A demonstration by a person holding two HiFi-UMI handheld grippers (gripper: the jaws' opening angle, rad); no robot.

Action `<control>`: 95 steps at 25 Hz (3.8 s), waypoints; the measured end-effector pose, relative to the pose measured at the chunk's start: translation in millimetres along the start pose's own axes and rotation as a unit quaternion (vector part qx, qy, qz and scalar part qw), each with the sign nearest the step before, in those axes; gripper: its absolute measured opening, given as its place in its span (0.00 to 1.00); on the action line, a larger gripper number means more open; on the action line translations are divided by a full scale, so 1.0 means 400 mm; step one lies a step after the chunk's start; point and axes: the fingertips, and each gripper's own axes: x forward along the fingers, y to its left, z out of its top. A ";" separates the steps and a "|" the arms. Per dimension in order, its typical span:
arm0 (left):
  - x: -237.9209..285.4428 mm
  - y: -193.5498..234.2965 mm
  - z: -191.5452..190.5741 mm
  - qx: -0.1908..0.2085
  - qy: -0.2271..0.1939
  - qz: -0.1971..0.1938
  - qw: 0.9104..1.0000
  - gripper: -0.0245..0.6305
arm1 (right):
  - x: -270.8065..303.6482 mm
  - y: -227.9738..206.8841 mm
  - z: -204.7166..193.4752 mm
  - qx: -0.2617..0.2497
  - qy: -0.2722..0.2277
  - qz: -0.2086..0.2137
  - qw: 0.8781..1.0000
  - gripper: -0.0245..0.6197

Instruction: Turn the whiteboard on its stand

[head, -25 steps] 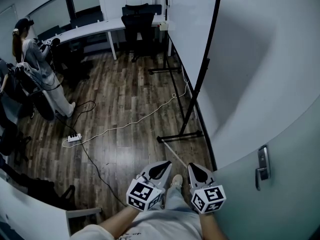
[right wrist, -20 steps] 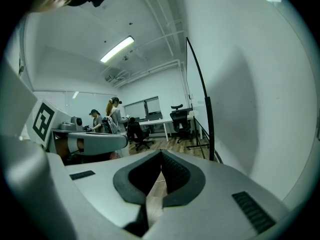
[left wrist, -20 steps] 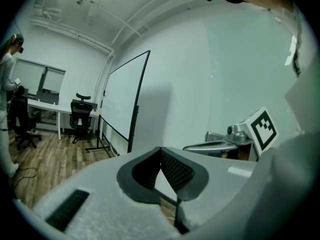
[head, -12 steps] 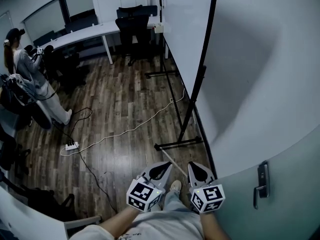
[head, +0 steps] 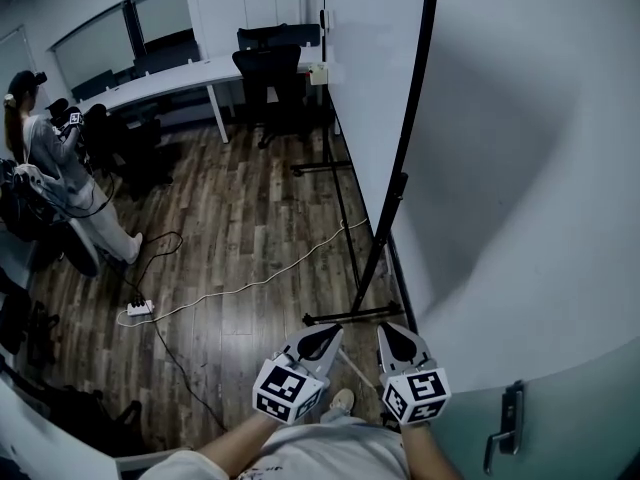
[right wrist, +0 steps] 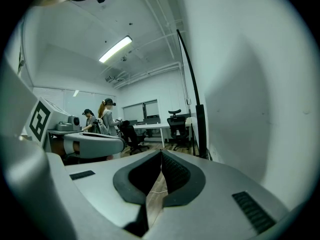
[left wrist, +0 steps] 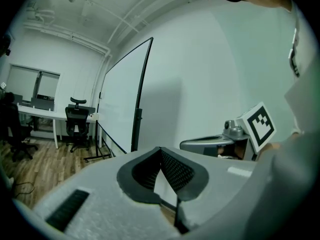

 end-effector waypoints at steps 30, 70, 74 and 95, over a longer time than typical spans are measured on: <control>0.190 0.168 0.067 -0.003 0.008 0.005 1.000 0.05 | 0.210 -0.163 0.078 0.010 0.001 -0.018 1.000 0.05; 0.405 0.376 0.150 0.006 0.002 -0.019 1.000 0.05 | 0.500 -0.394 0.195 -0.012 -0.005 -0.089 0.996 0.05; 0.405 0.394 0.153 0.002 0.006 -0.014 1.000 0.05 | 0.536 -0.414 0.197 -0.011 0.002 -0.091 0.996 0.17; 0.407 0.430 0.125 -0.001 0.024 0.000 1.000 0.05 | 0.669 -0.466 0.194 -0.011 0.014 -0.094 0.995 0.34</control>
